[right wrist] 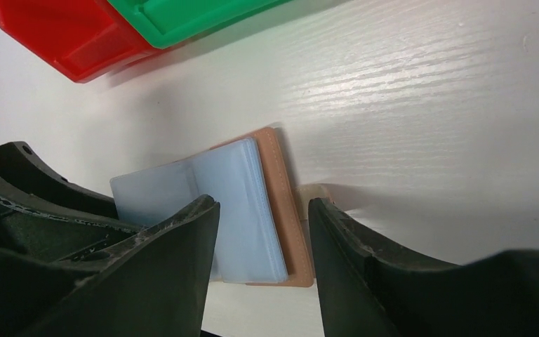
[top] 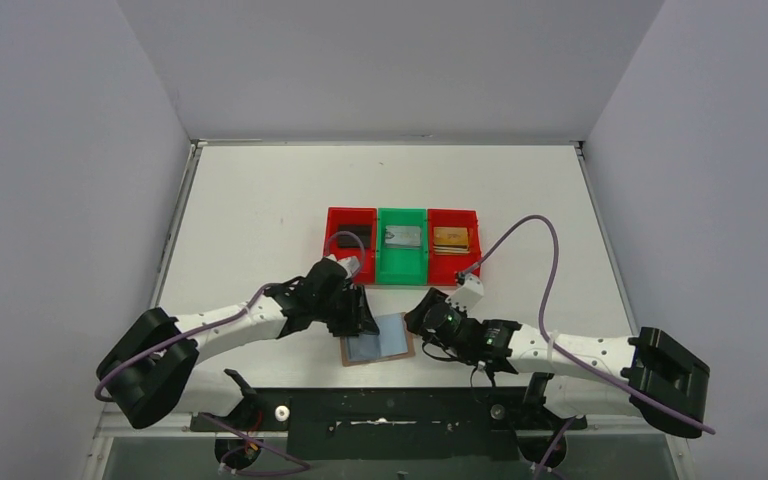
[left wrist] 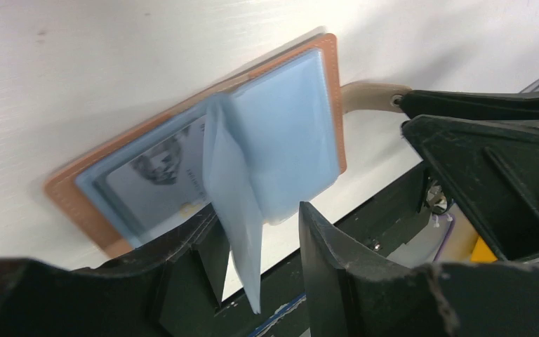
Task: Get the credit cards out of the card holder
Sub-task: Remove the credit card from the card holder.
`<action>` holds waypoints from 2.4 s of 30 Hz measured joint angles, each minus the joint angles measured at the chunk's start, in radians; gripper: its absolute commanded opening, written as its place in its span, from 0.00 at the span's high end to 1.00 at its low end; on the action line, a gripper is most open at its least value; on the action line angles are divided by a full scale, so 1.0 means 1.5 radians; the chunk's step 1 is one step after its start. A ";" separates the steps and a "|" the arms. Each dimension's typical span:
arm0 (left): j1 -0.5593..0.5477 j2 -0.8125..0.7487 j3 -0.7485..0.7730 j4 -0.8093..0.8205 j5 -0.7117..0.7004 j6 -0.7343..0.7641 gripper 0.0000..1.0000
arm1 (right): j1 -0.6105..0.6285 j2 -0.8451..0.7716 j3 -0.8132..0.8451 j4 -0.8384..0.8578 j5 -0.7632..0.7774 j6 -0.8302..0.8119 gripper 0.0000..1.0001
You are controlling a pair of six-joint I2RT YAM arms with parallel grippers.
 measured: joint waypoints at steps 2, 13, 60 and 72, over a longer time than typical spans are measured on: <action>-0.006 0.015 0.008 0.009 0.009 0.000 0.60 | -0.007 0.000 -0.004 0.006 -0.011 0.000 0.50; -0.060 0.089 0.063 0.057 0.022 -0.002 0.58 | -0.024 0.016 -0.047 0.051 -0.056 0.006 0.55; -0.112 0.024 0.045 0.037 -0.121 0.000 0.78 | -0.039 0.234 0.078 0.112 -0.128 -0.007 1.00; -0.115 0.102 0.046 0.039 -0.108 0.002 0.81 | -0.022 0.168 0.071 0.042 -0.105 -0.026 0.88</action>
